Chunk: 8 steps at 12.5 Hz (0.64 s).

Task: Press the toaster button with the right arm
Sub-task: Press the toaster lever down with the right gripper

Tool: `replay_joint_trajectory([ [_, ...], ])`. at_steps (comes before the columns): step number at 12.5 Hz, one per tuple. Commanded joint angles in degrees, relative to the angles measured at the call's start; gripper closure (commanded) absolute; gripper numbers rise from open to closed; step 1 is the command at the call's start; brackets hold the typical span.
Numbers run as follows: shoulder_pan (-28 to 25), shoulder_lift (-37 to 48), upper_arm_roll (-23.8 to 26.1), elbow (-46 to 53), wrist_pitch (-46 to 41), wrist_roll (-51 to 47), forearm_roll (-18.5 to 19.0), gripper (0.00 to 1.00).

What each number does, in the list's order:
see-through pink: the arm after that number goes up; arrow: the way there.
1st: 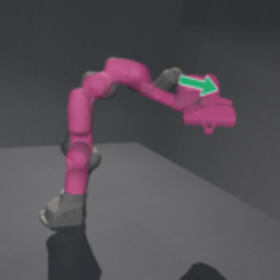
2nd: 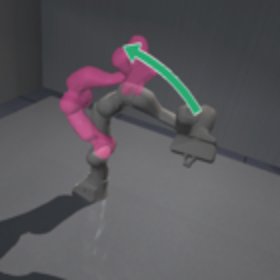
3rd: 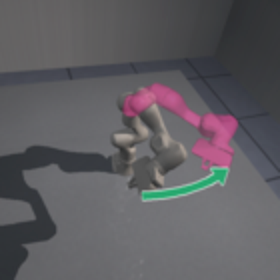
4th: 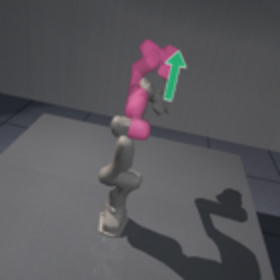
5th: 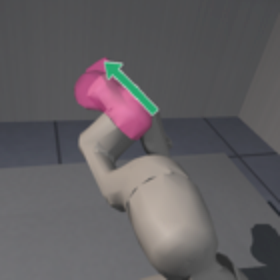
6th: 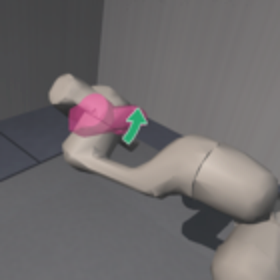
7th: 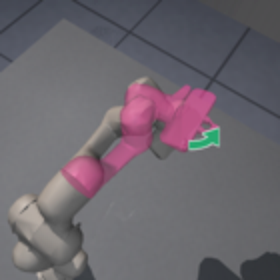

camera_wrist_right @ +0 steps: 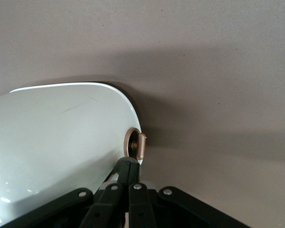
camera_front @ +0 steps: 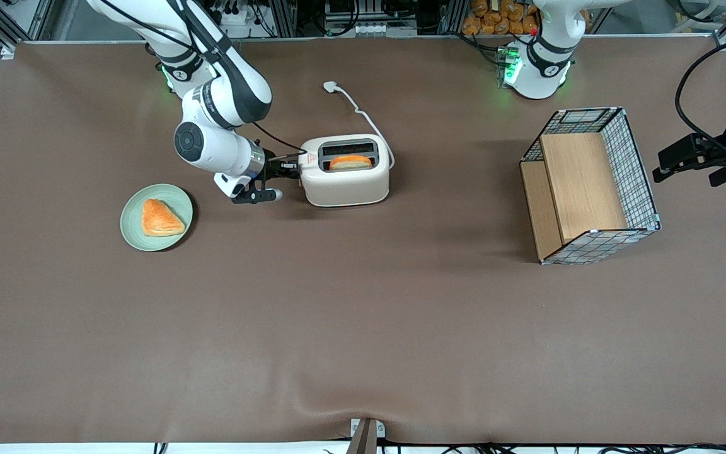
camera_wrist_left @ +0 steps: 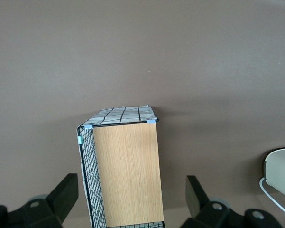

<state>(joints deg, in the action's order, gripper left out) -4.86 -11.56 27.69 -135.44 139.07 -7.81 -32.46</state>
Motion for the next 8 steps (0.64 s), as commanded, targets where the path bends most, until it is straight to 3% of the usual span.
replay_joint_trajectory([
  [1,-2.52,-4.62,0.17,-0.43,7.62,1.39,0.2,1.0],
  [8,-2.17,-3.82,0.26,0.0,6.66,1.13,0.2,1.0],
])
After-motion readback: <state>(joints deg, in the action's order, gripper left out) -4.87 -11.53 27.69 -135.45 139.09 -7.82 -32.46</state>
